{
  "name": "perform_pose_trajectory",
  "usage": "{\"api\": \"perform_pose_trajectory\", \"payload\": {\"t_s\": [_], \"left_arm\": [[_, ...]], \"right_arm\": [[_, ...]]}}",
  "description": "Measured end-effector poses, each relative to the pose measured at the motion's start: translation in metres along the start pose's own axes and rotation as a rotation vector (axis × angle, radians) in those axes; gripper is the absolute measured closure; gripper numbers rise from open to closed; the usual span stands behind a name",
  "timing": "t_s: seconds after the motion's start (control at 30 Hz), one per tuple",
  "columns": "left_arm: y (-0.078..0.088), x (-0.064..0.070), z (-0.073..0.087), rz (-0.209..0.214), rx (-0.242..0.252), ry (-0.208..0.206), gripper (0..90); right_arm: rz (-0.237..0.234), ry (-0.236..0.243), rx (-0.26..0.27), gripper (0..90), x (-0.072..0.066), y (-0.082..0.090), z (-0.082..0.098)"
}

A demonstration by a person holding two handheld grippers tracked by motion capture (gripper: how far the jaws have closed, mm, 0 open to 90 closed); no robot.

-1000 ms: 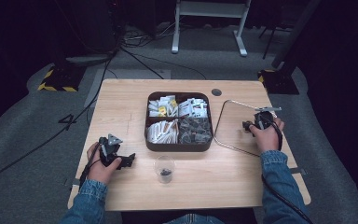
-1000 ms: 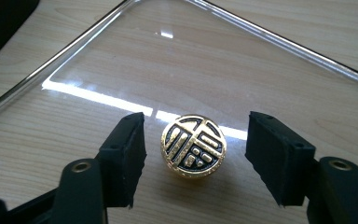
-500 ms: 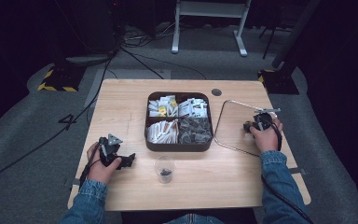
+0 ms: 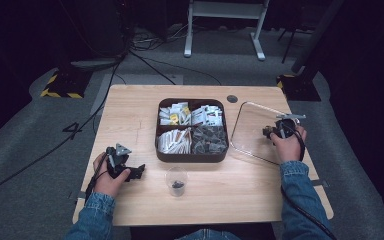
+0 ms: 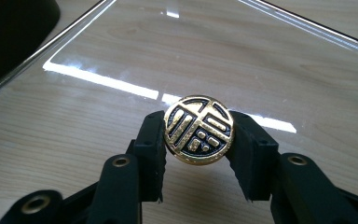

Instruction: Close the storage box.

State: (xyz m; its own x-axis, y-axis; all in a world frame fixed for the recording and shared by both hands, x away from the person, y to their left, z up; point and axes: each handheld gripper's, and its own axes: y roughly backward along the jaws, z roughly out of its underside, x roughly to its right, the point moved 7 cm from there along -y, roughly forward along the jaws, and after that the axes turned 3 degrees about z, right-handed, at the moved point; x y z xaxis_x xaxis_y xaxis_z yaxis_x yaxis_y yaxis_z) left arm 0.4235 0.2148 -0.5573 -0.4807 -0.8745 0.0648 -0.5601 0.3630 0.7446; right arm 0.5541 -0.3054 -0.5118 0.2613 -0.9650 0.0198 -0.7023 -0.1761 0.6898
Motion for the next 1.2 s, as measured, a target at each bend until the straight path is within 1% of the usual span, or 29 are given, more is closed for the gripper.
{"api": "perform_pose_trajectory", "payload": {"t_s": [0.2,0.37,0.5,0.57,0.63,0.8,0.93,1.07,1.2], "left_arm": [[0.000,0.000,0.000,0.000,0.000,0.000,0.5],[0.000,0.000,0.000,0.000,0.000,0.000,0.5],[0.000,0.000,0.000,0.000,0.000,0.000,0.5],[0.000,0.000,0.000,0.001,0.000,0.000,0.4],[0.000,0.000,0.000,-0.001,-0.001,-0.002,0.3],[0.000,0.000,0.000,-0.003,-0.001,-0.001,0.3],[-0.001,0.000,-0.001,-0.004,-0.001,0.002,0.3],[-0.001,0.000,-0.001,-0.005,-0.001,0.001,0.3],[-0.001,0.000,-0.001,-0.004,-0.002,0.003,0.3]], "right_arm": [[-0.005,0.006,0.052,58.5,-0.005,0.011,-0.011],[-0.011,0.008,0.097,58.5,-0.008,0.024,-0.021],[-0.031,-0.005,0.124,58.5,-0.009,0.035,-0.028],[-0.041,0.001,0.144,58.5,-0.013,0.042,-0.034],[-0.042,0.002,0.146,58.5,-0.014,0.044,-0.035],[-0.056,0.024,0.169,58.5,-0.023,0.053,-0.042],[-0.064,0.028,0.177,58.5,-0.027,0.057,-0.046],[-0.081,0.039,0.178,58.4,-0.038,0.058,-0.052],[-0.109,0.056,0.186,58.5,-0.052,0.059,-0.059]]}}
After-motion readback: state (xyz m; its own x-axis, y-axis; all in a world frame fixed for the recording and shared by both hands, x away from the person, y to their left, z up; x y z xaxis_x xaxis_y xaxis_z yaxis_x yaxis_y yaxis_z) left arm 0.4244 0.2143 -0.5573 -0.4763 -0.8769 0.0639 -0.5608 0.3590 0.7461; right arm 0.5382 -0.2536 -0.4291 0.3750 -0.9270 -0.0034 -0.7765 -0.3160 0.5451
